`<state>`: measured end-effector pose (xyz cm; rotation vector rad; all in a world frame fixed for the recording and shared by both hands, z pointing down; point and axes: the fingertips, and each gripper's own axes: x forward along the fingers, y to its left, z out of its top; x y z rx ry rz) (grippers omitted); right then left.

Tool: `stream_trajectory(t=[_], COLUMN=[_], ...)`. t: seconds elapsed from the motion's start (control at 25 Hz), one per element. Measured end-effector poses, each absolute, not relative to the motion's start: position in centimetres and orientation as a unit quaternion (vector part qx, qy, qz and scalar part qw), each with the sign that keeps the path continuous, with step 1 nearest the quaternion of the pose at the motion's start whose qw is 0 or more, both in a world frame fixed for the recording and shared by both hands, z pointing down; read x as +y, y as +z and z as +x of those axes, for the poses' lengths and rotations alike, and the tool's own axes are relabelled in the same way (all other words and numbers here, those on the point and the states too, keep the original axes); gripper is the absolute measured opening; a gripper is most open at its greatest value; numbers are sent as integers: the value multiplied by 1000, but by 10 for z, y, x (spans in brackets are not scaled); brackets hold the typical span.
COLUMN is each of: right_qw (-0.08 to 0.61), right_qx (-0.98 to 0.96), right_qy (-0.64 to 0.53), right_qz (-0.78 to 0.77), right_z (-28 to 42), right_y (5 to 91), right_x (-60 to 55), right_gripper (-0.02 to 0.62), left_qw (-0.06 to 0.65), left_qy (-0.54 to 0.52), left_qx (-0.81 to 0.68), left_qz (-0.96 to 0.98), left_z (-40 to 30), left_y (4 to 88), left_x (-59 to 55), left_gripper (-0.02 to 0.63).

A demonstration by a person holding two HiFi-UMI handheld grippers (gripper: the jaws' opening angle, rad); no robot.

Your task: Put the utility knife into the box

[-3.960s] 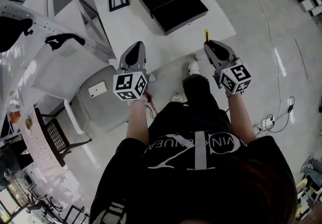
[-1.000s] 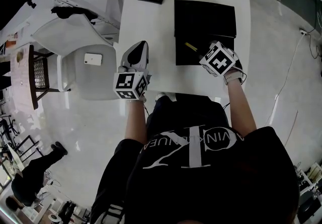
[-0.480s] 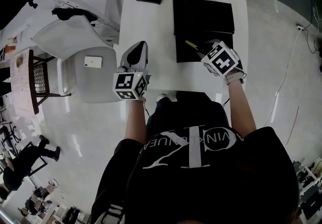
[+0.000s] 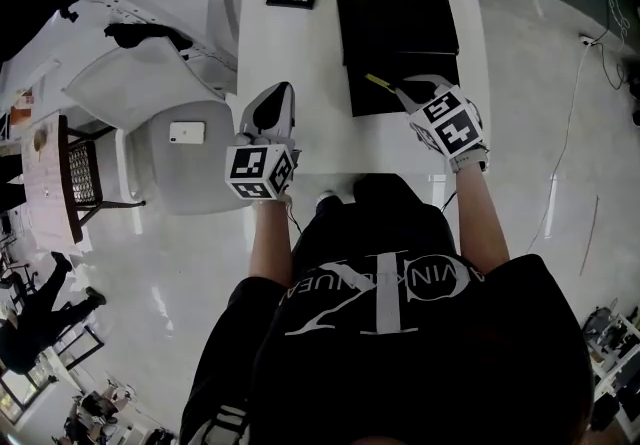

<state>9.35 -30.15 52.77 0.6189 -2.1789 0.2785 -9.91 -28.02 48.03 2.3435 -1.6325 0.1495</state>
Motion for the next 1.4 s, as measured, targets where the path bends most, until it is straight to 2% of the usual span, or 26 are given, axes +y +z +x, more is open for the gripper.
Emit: stream_trajectory(t=[0.48,1.4], right_qw=[273,193], right_qx=[-885,-868], right_qy=[86,36], right_qz=[368,457], right_z=[105,116], right_y=[467,411], right_x=[-296,-266], right_gripper=[20,17], left_qw=[123,80], left_qy=[43,15], left_qx=[-548,-532], left_qz=[826,843], left_z=[-104,-115], left_y=[464,412], left_x=[-266,-251], left_gripper=[11,11])
